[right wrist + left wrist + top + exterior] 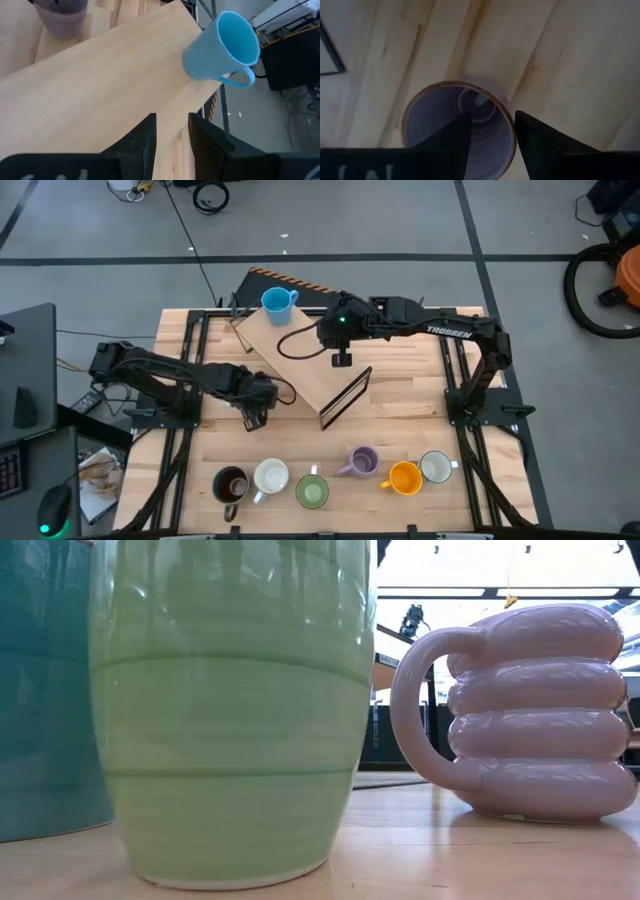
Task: Place coffee mugs
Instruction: Put the top purple mug on the shelf
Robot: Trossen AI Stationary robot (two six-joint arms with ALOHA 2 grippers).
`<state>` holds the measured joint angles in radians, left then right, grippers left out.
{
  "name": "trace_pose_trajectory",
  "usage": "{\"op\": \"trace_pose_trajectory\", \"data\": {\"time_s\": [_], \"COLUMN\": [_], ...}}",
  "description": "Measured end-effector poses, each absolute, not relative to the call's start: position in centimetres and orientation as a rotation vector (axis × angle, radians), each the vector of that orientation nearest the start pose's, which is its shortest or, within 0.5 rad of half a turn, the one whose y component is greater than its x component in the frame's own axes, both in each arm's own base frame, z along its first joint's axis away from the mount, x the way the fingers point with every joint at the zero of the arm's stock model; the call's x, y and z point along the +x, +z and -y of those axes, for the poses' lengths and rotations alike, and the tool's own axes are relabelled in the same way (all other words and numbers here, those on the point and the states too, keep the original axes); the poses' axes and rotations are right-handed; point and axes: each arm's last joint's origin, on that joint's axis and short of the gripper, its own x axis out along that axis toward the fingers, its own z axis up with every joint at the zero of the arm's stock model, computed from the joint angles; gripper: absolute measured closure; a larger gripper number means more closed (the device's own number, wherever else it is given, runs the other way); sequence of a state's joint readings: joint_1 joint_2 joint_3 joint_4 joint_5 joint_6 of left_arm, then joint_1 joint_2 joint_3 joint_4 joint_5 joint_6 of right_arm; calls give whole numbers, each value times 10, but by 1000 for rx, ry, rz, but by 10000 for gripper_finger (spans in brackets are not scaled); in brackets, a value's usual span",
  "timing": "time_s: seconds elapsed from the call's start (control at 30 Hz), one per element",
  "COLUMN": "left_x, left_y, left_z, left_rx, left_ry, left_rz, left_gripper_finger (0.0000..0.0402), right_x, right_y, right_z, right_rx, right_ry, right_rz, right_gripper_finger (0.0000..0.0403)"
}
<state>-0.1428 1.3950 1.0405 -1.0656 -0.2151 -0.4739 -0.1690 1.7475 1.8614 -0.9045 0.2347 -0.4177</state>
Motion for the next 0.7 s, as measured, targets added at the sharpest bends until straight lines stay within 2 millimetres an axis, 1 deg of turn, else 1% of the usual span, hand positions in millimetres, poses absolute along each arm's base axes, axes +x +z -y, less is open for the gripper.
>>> {"op": "trace_pose_trajectory", "data": {"time_s": [0.13, 0.3, 0.43, 0.57, 0.7], "left_x": [228, 219, 215, 215, 218], "left_y": [251, 262, 265, 265, 263], "left_z": [39, 50, 54, 55, 56], "left_rx": [-46, 12, 3, 1, -67], "left_ry": [341, 323, 334, 339, 385], "left_rz": [-1286, -1211, -1181, -1177, -1164], "left_gripper_finger": [241, 241, 241, 241, 241], "right_x": [350, 325, 300, 274, 251], "right_y": [389, 379, 369, 364, 358], "right_z": [73, 74, 70, 65, 59], "right_rx": [-381, -360, -343, -311, -289], "right_ry": [-222, -268, -317, -345, -357], "right_rz": [-833, -732, -637, -543, -482], "right_gripper_finger": [284, 284, 284, 284, 284]}}
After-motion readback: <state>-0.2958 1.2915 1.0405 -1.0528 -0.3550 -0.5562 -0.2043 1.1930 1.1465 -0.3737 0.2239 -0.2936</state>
